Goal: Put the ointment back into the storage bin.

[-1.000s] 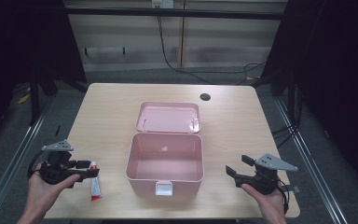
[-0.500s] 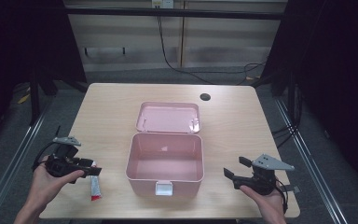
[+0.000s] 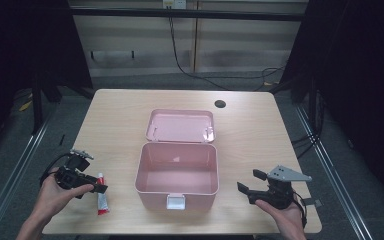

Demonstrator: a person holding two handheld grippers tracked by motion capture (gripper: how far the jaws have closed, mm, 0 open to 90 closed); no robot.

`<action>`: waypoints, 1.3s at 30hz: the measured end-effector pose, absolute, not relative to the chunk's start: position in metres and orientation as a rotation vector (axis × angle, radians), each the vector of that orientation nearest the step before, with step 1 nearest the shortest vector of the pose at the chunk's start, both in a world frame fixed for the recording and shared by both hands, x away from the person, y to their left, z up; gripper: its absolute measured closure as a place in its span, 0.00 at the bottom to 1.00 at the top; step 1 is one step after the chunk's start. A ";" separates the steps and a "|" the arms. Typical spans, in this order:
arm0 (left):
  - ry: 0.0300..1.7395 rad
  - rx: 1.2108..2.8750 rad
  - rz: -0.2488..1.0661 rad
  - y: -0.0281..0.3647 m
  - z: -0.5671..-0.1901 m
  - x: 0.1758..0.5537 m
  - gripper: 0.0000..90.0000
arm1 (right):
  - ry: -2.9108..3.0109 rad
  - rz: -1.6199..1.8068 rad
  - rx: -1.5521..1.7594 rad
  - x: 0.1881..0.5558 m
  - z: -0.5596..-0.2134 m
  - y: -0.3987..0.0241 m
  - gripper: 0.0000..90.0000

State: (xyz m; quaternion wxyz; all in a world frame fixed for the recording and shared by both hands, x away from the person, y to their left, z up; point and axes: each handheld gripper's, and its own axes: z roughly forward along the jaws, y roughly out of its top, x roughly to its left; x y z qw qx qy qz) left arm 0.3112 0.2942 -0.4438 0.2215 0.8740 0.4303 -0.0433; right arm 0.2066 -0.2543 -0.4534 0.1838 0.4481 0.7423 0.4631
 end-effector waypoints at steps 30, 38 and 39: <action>1.275 2.510 -0.098 0.284 -0.454 0.318 0.46 | 2.112 1.310 1.282 0.208 -0.454 -0.254 0.25; 1.282 2.512 -0.090 0.285 -0.454 0.320 0.46 | 2.114 1.309 1.284 0.208 -0.454 -0.254 0.25; 1.292 2.511 -0.086 0.284 -0.456 0.319 0.46 | 2.115 1.310 1.282 0.208 -0.454 -0.254 0.25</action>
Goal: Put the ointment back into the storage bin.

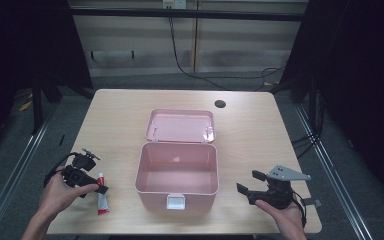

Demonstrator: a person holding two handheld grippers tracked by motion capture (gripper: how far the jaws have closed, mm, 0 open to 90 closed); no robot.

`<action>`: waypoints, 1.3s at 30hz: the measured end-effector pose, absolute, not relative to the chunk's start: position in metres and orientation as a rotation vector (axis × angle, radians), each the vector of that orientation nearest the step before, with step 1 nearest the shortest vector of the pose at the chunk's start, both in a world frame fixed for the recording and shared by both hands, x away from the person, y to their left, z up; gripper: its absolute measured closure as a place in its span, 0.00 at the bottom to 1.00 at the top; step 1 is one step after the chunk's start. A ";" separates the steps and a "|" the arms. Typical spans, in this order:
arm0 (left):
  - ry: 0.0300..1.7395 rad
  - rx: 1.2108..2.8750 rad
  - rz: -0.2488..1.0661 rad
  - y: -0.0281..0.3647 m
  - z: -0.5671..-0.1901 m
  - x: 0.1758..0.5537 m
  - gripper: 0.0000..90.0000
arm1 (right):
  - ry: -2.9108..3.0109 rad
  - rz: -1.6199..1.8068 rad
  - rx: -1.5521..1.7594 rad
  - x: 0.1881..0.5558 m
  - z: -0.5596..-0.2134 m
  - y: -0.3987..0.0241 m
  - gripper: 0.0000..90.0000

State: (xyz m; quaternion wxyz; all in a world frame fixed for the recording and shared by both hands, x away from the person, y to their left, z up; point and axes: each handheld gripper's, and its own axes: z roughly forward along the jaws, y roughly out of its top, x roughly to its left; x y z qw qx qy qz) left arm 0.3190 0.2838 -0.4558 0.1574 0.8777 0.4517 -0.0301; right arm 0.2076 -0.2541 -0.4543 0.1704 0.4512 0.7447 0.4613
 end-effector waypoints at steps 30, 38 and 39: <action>1.076 2.768 -0.139 0.257 -0.463 0.322 0.78 | 2.137 1.300 1.286 0.209 -0.455 -0.253 0.25; 1.091 2.745 -0.199 0.258 -0.463 0.326 0.79 | 2.141 1.297 1.292 0.209 -0.455 -0.253 0.25; 1.083 2.744 -0.211 0.260 -0.463 0.327 0.79 | 2.141 1.298 1.291 0.209 -0.455 -0.253 0.25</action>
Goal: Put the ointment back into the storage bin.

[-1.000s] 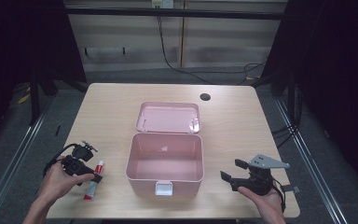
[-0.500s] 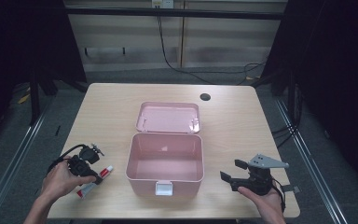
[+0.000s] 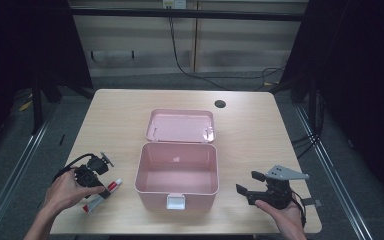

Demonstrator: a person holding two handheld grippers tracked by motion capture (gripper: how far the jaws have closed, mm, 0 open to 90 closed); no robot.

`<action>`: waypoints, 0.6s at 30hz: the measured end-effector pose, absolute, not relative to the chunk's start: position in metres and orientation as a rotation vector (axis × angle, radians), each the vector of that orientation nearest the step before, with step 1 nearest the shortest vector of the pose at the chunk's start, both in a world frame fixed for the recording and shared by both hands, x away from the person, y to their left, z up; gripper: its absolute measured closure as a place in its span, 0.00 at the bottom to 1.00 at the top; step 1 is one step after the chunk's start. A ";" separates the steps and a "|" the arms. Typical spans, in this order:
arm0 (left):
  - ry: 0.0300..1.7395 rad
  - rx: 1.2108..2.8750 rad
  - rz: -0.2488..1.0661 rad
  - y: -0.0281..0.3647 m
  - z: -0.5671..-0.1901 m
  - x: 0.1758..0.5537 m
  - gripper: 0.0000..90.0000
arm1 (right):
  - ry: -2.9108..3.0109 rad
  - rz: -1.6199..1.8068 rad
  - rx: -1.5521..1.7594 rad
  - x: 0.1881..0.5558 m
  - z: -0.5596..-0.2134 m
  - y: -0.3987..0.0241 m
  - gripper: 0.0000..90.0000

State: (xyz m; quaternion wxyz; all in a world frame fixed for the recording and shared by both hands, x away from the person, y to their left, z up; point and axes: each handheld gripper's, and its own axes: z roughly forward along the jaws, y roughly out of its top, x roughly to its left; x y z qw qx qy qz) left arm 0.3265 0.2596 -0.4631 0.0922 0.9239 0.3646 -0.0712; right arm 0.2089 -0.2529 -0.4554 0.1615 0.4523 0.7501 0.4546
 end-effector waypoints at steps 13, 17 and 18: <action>1.002 2.703 -0.349 0.264 -0.450 0.323 0.79 | 2.150 1.294 1.297 0.209 -0.456 -0.252 0.24; 0.999 2.694 -0.354 0.265 -0.449 0.321 0.79 | 2.150 1.295 1.299 0.209 -0.456 -0.252 0.24; 0.995 2.695 -0.363 0.265 -0.448 0.321 0.79 | 2.149 1.294 1.304 0.209 -0.455 -0.252 0.24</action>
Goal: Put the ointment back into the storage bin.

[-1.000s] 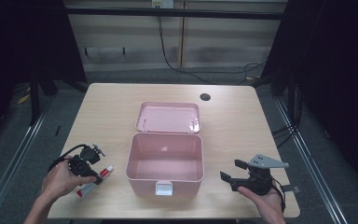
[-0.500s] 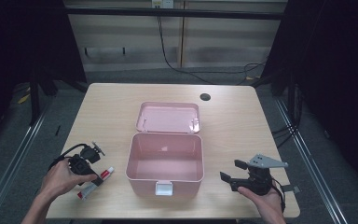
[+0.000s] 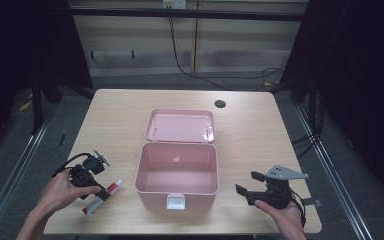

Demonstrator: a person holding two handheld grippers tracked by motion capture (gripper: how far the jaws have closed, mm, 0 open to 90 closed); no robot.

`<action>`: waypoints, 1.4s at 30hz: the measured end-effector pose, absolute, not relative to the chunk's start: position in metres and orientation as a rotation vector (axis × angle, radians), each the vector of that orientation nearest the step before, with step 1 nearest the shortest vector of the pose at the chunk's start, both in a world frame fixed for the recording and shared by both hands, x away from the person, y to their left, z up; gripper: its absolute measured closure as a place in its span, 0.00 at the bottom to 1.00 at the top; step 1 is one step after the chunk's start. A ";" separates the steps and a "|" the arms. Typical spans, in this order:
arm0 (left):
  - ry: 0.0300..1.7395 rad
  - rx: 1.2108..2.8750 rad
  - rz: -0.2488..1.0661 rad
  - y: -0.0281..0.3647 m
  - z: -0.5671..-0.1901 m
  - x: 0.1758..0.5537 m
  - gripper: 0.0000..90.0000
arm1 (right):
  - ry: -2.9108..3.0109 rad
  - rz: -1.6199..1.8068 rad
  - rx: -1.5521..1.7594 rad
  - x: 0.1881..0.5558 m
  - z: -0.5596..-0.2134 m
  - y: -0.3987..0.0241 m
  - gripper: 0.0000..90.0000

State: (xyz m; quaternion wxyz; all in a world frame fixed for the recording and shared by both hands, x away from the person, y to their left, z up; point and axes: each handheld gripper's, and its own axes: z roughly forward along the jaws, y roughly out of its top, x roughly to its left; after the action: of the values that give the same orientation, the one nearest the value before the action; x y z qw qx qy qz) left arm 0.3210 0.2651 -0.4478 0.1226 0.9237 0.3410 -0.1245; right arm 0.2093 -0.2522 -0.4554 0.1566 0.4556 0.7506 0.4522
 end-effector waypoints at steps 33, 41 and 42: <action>0.820 2.691 -0.317 0.260 -0.389 0.315 0.79 | 2.145 1.301 1.301 0.209 -0.455 -0.254 0.23; 0.820 2.663 -0.301 0.266 -0.377 0.315 0.79 | 2.145 1.306 1.302 0.208 -0.454 -0.254 0.23; 0.820 2.657 -0.301 0.266 -0.376 0.316 0.79 | 2.145 1.307 1.302 0.208 -0.454 -0.254 0.23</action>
State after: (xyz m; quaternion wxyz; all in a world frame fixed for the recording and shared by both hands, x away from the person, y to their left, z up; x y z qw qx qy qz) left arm 0.3157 0.2663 -0.3756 0.1716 0.9359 0.2889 -0.1060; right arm 0.2082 -0.2537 -0.4540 0.1557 0.4545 0.7491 0.4562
